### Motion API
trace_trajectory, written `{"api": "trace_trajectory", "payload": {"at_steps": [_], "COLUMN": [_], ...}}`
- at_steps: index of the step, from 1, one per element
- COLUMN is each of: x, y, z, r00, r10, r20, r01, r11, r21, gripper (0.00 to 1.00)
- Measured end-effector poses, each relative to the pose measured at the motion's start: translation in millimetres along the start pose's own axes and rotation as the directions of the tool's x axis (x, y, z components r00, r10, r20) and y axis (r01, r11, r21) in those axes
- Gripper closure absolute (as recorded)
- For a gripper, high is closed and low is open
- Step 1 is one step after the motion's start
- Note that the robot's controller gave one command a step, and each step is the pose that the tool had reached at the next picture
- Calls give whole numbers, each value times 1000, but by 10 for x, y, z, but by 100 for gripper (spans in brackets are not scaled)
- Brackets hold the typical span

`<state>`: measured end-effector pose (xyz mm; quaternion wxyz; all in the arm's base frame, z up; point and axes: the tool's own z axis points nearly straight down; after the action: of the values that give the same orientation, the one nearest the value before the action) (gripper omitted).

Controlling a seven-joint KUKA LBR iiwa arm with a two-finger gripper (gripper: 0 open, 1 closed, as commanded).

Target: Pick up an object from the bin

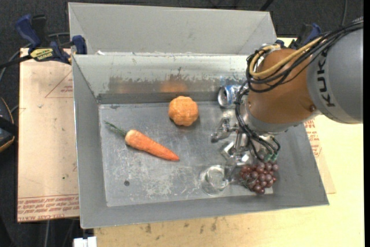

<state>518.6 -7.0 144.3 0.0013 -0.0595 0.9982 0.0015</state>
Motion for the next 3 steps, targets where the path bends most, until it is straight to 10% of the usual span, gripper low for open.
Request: {"api": "trace_trajectory", "payload": {"at_steps": [1,2,3], "x": [80,152,-123], "y": [-468,20,-367], "z": [28,42,283], "r00": [997,990,984], "r10": [-75,-140,-179], "r20": [-3,-3,5], "r01": [75,140,179], "r11": [997,990,984], "r21": [4,1,1], "gripper": [0,0,0]}}
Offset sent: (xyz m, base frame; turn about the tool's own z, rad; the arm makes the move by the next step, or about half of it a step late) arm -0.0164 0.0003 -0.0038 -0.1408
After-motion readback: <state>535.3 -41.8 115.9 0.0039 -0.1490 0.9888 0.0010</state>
